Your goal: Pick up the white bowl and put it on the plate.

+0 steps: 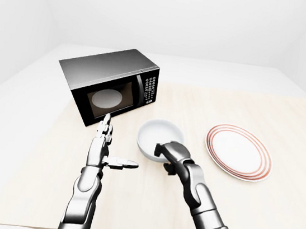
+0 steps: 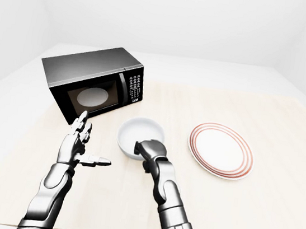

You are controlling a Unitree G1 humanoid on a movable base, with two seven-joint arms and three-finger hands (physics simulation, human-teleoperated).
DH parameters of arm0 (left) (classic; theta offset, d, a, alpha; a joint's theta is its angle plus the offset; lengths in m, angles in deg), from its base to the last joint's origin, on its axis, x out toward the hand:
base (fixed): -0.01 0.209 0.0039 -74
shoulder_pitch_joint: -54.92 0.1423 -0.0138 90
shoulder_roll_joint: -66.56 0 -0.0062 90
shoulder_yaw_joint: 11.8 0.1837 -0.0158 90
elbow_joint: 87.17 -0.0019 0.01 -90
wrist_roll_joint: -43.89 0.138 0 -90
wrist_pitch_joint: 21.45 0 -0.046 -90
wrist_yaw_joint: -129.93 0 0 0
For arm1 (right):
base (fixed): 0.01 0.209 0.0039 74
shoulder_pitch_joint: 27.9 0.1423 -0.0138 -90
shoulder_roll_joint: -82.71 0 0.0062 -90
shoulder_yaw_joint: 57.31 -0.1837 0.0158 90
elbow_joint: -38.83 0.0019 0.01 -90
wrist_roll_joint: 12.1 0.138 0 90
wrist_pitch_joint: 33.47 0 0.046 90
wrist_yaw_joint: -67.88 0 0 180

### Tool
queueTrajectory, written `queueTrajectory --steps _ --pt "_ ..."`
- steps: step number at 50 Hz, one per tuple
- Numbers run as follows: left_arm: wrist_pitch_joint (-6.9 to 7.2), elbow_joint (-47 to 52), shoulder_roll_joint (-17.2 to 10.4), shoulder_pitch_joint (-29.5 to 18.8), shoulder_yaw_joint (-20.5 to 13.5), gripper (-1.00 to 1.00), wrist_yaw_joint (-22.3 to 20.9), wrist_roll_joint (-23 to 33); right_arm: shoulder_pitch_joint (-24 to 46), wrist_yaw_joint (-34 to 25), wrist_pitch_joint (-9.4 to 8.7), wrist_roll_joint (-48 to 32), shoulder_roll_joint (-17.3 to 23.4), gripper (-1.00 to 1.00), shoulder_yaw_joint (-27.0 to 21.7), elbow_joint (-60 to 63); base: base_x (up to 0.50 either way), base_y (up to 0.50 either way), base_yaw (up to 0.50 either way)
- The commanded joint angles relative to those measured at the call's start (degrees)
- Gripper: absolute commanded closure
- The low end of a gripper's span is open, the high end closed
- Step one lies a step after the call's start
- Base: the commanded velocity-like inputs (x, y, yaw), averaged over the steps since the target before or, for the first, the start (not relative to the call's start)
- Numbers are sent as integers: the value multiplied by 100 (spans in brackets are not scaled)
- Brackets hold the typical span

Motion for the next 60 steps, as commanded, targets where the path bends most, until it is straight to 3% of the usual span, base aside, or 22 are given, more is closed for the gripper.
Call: queueTrajectory --steps 1,6,8,10,24,39,60 --pt "11 15 0 3 0 -100 -1 2 -107 -129 -34 3 -14 88 41 18 0 0 0" --pt "10 15 0 3 0 -100 -1 2 -158 -177 -48 23 -56 76 56 272 0 0 0" --pt "8 14 0 2 1 -100 -2 3 -153 -137 -29 36 -57 79 59 257 0 0 0" --pt "6 13 0 2 1 -100 -3 3 -138 -89 -15 54 -54 100 48 256 0 0 0" --pt "7 14 1 2 0 -100 -3 2 -298 -237 -159 78 -107 100 67 1339 0 0 0" --pt "10 15 1 3 0 -100 -1 3 -425 -296 -178 -134 -123 100 135 1753 0 0 0" --pt "39 34 8 13 -3 -100 14 -4 -472 -116 79 -1123 -63 100 96 2431 0 0 0"
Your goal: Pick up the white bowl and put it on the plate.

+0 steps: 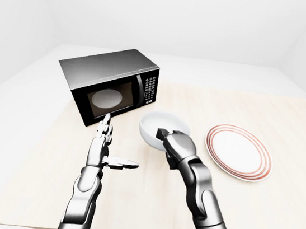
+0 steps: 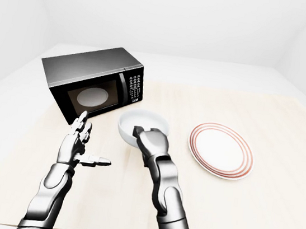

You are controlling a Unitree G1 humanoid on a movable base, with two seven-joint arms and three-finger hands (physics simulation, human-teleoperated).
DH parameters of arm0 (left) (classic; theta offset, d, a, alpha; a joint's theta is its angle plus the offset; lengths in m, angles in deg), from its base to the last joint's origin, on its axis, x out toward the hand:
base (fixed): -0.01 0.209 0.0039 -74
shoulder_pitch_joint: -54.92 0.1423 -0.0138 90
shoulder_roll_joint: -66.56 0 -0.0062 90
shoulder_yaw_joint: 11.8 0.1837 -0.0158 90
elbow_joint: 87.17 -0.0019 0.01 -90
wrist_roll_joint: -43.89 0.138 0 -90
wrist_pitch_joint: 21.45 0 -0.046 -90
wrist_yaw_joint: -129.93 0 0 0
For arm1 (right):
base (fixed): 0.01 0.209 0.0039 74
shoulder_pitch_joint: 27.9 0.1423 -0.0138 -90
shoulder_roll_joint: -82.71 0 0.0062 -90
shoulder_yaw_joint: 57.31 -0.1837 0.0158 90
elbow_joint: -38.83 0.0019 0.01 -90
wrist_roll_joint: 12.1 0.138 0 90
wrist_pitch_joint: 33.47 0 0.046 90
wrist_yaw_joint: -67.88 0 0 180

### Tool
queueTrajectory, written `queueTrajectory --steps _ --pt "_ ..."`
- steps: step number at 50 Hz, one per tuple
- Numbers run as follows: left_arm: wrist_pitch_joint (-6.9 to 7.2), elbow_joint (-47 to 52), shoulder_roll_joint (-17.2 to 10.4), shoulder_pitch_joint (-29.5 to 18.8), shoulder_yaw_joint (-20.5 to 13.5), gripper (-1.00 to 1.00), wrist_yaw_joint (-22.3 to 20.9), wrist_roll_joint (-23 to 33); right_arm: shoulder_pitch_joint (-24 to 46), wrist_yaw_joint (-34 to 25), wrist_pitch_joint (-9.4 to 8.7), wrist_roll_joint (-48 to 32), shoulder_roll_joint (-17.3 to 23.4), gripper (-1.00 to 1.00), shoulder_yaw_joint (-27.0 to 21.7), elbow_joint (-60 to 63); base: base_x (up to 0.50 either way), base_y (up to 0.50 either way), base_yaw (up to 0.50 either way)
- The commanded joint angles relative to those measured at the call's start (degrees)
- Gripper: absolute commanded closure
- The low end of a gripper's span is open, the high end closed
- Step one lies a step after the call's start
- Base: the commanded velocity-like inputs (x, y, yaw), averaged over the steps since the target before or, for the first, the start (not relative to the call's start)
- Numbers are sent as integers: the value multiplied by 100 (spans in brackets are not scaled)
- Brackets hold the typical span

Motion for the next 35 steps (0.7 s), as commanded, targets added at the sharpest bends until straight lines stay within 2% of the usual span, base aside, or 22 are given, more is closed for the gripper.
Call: queueTrajectory --steps 1,6,14,20,27,30,35 --pt "35 16 7 2 -4 -100 19 -9 76 164 205 -745 31 100 -107 318 0 0 0" --pt "-10 -57 2 -24 -10 -100 23 -18 220 421 261 -934 103 100 -227 198 0 0 0" --pt "34 10 0 -6 -3 -100 19 -18 381 609 286 -977 227 100 -424 15 0 0 0" --pt "-29 -60 0 -14 -3 -100 14 -10 536 804 258 -966 383 100 -607 -258 0 0 0" --pt "-14 -35 1 -8 1 -100 12 -5 690 1021 195 -983 558 100 -749 -589 0 0 0" --pt "-72 -107 0 -23 -3 -100 10 -3 766 1085 175 -994 658 100 -839 -708 0 0 0" --pt "-14 -23 0 2 2 -100 9 -4 813 1175 135 -994 770 100 -926 -848 0 0 0"
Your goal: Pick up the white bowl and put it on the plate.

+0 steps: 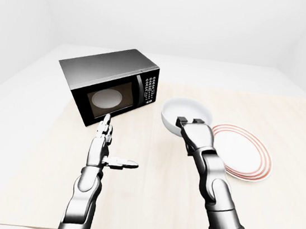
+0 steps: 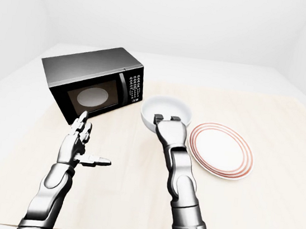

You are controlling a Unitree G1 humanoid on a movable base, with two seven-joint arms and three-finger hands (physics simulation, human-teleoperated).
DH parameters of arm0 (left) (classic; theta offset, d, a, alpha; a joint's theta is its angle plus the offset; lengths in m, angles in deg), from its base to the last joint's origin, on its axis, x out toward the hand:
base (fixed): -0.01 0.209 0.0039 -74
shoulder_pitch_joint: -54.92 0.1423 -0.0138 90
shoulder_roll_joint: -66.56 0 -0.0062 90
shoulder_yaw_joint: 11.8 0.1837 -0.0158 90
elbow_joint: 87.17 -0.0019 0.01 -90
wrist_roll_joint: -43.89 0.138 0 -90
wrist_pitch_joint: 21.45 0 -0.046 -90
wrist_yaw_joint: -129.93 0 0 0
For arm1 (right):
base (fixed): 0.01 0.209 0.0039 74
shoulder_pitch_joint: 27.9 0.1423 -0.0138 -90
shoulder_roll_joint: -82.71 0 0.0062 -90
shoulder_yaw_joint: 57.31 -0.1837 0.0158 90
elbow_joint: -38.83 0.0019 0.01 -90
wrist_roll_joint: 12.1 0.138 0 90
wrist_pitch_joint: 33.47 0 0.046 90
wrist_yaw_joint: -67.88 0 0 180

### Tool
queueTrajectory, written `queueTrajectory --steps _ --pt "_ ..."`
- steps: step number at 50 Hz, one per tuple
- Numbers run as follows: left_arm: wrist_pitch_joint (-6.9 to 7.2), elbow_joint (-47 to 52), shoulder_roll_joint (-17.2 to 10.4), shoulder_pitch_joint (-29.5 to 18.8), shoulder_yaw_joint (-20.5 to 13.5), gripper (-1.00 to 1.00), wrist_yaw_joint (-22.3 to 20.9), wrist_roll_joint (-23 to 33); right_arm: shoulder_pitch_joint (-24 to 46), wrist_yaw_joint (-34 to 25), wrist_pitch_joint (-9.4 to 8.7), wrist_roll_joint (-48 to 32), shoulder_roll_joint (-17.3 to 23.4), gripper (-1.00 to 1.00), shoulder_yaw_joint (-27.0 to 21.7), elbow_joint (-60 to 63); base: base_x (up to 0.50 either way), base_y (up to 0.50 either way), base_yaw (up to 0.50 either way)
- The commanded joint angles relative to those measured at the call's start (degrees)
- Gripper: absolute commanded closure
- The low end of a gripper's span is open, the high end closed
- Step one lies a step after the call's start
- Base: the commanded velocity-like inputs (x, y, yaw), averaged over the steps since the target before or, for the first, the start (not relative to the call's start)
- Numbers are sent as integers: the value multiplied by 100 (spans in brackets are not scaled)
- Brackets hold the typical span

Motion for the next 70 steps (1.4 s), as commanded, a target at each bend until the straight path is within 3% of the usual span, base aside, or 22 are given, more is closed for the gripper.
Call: queueTrajectory --steps 1,31,46,58,70 --pt "15 33 0 15 4 -100 -3 3 210 338 -14 -269 278 100 -272 -337 0 0 0" --pt "27 28 -1 2 -1 -100 -4 3 287 315 -216 395 1003 100 -929 -565 0 0 0" --pt "92 38 -1 -18 -7 -100 25 -20 298 447 -217 826 1331 100 -1177 -916 0 0 0" --pt "30 -12 1 -12 -2 -100 16 -8 213 546 -217 1005 1528 100 -1339 -1042 0 0 0" --pt "70 49 3 8 5 -100 12 4 96 560 -217 1179 1709 100 -1516 -1043 0 0 0"
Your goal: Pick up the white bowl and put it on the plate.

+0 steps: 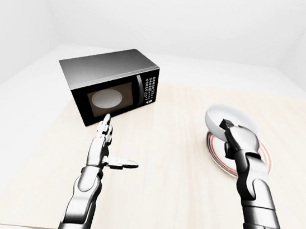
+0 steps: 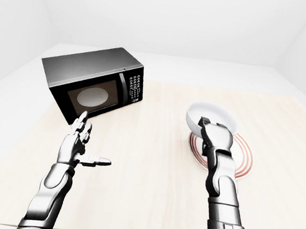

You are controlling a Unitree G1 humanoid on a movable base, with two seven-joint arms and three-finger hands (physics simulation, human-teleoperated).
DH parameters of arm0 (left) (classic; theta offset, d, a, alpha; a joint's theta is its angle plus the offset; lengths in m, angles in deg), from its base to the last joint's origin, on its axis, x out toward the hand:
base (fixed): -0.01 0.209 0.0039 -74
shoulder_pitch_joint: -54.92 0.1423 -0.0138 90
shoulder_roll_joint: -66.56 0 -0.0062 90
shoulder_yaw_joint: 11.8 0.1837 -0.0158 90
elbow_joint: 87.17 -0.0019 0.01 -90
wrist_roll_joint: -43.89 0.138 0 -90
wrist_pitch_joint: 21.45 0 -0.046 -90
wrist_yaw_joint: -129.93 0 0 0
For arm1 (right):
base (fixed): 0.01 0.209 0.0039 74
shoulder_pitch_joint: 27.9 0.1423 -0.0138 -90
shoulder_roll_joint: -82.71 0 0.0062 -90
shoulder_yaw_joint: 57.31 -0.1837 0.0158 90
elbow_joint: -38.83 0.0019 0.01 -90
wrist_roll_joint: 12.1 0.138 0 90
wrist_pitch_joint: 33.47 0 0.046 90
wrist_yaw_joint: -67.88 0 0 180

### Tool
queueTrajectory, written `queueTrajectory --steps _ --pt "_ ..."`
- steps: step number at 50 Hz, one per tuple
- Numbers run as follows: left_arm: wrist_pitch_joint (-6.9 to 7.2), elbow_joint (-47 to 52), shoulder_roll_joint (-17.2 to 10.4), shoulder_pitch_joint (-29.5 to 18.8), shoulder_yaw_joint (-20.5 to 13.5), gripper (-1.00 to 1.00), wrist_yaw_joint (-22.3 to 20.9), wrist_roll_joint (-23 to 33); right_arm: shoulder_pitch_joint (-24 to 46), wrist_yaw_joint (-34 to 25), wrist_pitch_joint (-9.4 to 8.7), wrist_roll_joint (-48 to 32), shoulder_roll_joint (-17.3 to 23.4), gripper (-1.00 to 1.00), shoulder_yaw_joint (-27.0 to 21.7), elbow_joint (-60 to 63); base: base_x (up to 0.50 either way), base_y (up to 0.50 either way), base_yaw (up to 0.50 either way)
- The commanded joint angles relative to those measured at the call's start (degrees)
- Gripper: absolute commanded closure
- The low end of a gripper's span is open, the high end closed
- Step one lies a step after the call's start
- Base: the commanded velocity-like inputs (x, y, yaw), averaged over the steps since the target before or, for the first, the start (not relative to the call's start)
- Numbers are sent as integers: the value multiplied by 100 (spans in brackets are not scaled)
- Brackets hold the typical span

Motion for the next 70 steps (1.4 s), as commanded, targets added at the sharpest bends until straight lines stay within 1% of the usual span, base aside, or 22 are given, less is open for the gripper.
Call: queueTrajectory --steps 1,3,6,9,20,23,27,28,29,33,36,38,43,46,50,52,54,56,62,65,67,70 --pt "22 32 2 9 5 -100 -1 9 -42 104 0 -123 190 100 -187 7 0 0 0" --pt "-5 -11 2 -7 3 -100 -1 11 -65 138 0 -90 220 100 -219 -30 0 0 0" --pt "15 7 3 -8 6 -100 3 10 -137 203 0 -51 238 100 -243 -92 0 0 0" --pt "-2 -12 3 -9 5 -100 2 9 -153 250 0 0 293 100 -286 -179 0 0 0" --pt "-1 -41 3 -18 -8 -100 10 -5 -312 197 0 106 458 100 -481 -71 0 0 0" --pt "34 -20 2 -23 -9 -100 18 -13 -364 154 0 148 516 100 -565 -3 0 0 0" --pt "33 -48 1 -44 -17 -100 26 -25 -422 159 0 188 571 100 -644 4 0 0 0" --pt "55 -19 1 -36 -13 -100 28 -25 -425 159 0 202 578 100 -658 -2 0 0 0" --pt "33 -55 0 -48 -15 -100 29 -25 -447 151 0 217 595 100 -683 17 0 0 0" --pt "28 -64 -2 -55 -15 -100 30 -27 -467 153 0 275 627 100 -735 4 0 0 0" --pt "55 -24 -3 -42 -11 -100 29 -26 -474 207 0 311 637 100 -747 -69 0 0 0" --pt "6 -81 -3 -51 -14 -100 26 -25 -476 235 0 320 639 100 -736 -111 0 0 0" --pt "34 -26 -3 -26 -7 -100 22 -21 -471 261 0 366 637 100 -723 -175 0 0 0" --pt "5 -65 -4 -39 -11 -100 18 -21 -445 317 0 390 642 100 -701 -283 0 0 0" --pt "41 -2 -1 -17 -3 -100 17 -13 -415 291 0 501 636 100 -678 -361 0 0 0" --pt "15 -31 -1 -22 -4 -100 15 -10 -371 331 0 564 634 100 -657 -486 0 0 0" --pt "47 15 0 -9 0 -100 14 -9 -375 298 0 652 626 100 -645 -503 0 0 0" --pt "48 24 0 -2 1 -100 12 -6 -358 364 0 670 636 100 -618 -609 0 0 0" --pt "34 5 2 -9 1 -100 13 -2 -371 420 0 710 653 100 -597 -708 0 0 0" --pt "1 -44 1 -26 -2 -100 12 -2 -345 440 0 741 659 100 -580 -787 0 0 0" --pt "46 22 2 -5 4 -100 14 0 -316 461 0 764 676 100 -569 -854 0 0 0" --pt "35 -3 3 -16 3 -100 17 2 -319 444 0 781 682 100 -563 -843 0 0 0"
